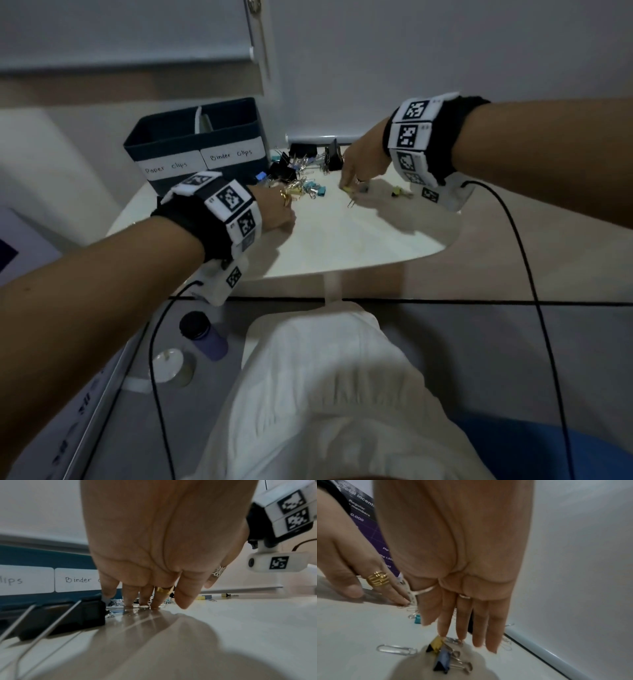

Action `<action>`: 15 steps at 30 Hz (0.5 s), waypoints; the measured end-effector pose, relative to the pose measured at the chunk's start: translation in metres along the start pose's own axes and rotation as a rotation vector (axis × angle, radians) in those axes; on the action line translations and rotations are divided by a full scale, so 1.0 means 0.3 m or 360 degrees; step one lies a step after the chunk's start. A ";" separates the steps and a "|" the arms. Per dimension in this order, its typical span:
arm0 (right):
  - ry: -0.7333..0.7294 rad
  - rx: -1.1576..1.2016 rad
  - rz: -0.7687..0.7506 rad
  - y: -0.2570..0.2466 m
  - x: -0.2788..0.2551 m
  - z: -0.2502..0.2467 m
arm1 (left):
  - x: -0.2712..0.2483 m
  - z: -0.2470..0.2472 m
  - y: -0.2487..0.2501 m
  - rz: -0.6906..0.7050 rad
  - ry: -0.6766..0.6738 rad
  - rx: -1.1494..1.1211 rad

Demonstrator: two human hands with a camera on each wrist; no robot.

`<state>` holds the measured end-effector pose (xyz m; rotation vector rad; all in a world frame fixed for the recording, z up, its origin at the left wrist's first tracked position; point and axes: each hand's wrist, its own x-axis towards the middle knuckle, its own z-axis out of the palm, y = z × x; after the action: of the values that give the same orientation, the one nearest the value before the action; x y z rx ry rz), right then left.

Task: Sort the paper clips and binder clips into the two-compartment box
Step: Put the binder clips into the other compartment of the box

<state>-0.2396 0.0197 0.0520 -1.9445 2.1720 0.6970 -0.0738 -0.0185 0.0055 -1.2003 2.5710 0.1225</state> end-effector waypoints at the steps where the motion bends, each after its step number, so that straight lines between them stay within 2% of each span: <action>1: -0.0014 -0.0012 -0.0023 0.013 0.001 0.003 | 0.003 0.000 -0.009 0.0013 -0.0040 0.0039; 4: 0.0077 0.0061 -0.0139 0.019 0.007 0.010 | -0.022 -0.007 -0.016 -0.0004 -0.0115 0.0069; 8: 0.0371 0.0155 -0.0253 -0.047 0.032 -0.012 | -0.037 -0.016 0.008 -0.0013 -0.0089 0.0052; 12: 0.0336 0.0026 -0.0332 -0.105 0.065 -0.008 | -0.021 -0.016 0.025 -0.0008 0.0100 0.0050; 15: 0.0328 0.0014 -0.0283 -0.113 0.073 -0.021 | 0.017 -0.046 0.020 -0.0030 0.0318 0.0045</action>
<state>-0.2089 -0.0044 0.0405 -2.2595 2.0692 0.4772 -0.0846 -0.0210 0.0167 -1.2848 2.7198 -0.0401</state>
